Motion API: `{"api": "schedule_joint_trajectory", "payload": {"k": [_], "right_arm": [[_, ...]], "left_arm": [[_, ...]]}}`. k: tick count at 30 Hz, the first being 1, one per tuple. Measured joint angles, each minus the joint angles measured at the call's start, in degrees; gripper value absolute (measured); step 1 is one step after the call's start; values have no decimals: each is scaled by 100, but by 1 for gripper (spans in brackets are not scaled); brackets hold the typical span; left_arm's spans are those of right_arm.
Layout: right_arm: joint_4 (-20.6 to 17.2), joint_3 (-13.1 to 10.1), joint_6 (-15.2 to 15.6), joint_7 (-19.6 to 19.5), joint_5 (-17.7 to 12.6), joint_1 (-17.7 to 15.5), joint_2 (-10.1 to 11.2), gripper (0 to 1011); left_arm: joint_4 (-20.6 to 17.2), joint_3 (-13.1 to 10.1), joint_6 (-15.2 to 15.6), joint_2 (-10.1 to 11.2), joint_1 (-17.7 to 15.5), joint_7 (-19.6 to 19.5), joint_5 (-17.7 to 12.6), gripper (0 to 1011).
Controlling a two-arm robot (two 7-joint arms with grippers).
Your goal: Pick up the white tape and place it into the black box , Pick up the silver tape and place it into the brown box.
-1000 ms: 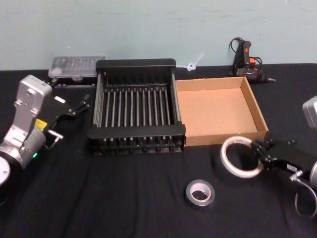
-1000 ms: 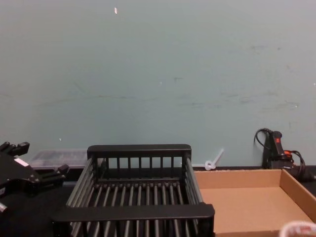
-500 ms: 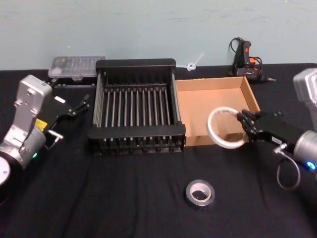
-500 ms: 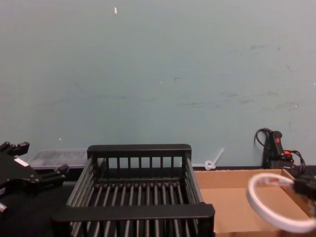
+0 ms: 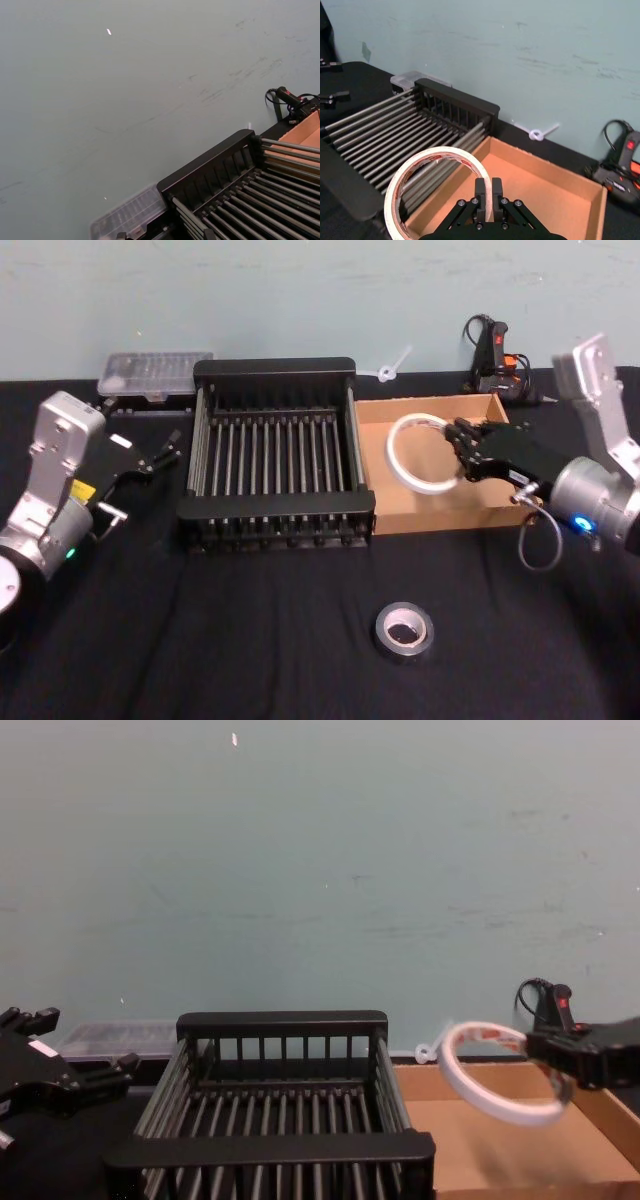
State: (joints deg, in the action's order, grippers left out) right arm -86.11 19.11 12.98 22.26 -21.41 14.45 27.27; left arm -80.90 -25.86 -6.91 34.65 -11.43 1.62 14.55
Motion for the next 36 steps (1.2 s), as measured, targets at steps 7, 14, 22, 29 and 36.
{"api": "schedule_joint_trajectory", "payload": {"k": [7, 14, 22, 29, 36], "right_arm": [[469, 244, -114, 118, 169, 482, -227, 81], [896, 469, -242, 251, 344, 909, -455, 81], [1331, 668, -342, 407, 463, 1250, -683, 81], [1829, 857, -477, 570, 555, 1583, -928, 81], [2258, 1042, -606, 726, 645, 1875, -1179, 81]], "left_arm": [[0, 0, 0, 0, 0, 0, 0, 1001], [0, 0, 1, 0, 0, 0, 0, 1001], [0, 0, 0, 0, 0, 0, 0, 1001], [0, 0, 0, 0, 0, 0, 0, 1001], [0, 0, 0, 0, 0, 0, 0, 1001]]}}
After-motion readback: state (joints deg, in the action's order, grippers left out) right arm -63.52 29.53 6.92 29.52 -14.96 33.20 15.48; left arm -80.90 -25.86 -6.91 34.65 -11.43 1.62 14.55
